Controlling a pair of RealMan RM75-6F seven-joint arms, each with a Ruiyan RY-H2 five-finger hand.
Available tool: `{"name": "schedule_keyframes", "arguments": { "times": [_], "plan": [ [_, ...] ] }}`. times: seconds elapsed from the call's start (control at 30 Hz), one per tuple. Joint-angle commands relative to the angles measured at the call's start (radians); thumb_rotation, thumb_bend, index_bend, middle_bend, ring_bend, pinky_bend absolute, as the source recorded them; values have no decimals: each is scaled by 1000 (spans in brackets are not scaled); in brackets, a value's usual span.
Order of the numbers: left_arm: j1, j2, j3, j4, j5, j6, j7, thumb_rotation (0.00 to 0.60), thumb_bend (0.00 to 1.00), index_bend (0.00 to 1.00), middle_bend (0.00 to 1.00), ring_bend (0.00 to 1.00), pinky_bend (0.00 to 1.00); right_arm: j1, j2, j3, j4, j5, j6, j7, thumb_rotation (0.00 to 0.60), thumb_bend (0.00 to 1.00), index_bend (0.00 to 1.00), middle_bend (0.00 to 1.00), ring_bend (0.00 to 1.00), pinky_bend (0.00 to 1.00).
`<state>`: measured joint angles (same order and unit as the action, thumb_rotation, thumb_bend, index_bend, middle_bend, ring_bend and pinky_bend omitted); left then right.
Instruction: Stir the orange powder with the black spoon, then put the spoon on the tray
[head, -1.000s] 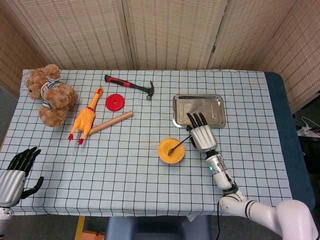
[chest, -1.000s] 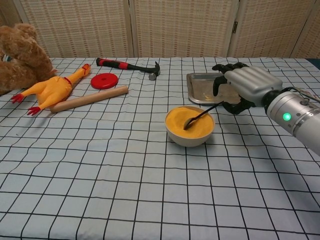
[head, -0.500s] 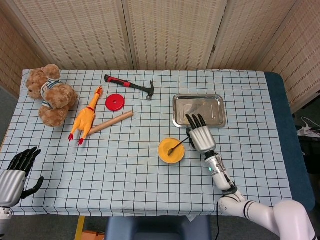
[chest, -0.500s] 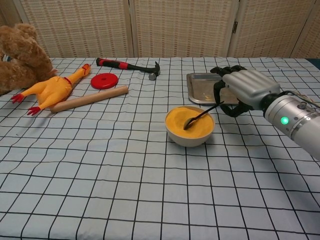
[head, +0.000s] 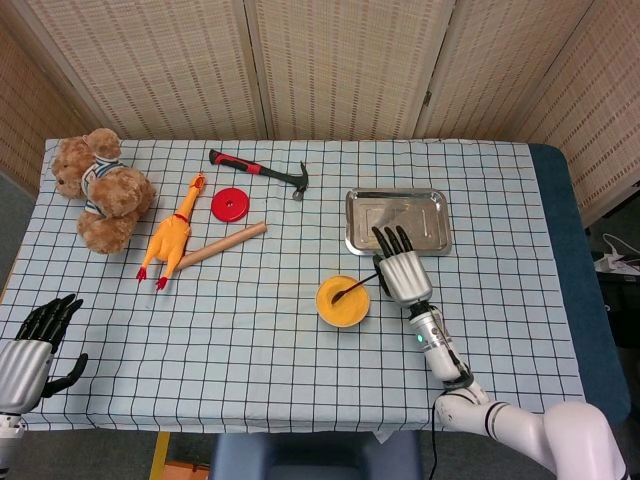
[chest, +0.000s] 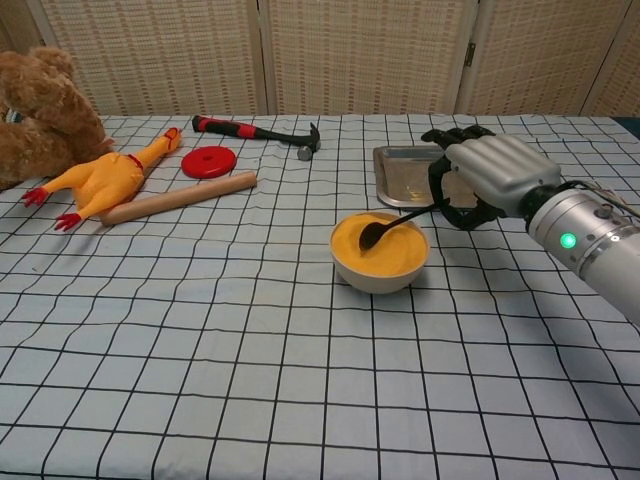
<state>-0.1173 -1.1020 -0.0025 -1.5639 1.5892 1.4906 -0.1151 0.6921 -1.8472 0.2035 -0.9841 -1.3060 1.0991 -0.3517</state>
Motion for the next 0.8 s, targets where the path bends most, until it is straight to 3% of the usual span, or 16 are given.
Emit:
{"name": "schedule_keyframes", "arguments": {
  "times": [0.03,0.3,0.8],
  "plan": [
    [1,-2,0,2,2,2,1,600,414,55,0,0,90,-2,2,0,-3,-11,15,8,600,383,651,66,0,0],
    [0,0,0,1,2,2,-1,600,413,54,0,0,89,-1,12,-29,27,-114,114,28,600,383,789,237,0,44],
    [1,1,3,-3,9,7,-1,600,414,54,9,0,89,21,-15,-34,122,-160,145,-87,600,383,841,293,0,51]
  ]
}}
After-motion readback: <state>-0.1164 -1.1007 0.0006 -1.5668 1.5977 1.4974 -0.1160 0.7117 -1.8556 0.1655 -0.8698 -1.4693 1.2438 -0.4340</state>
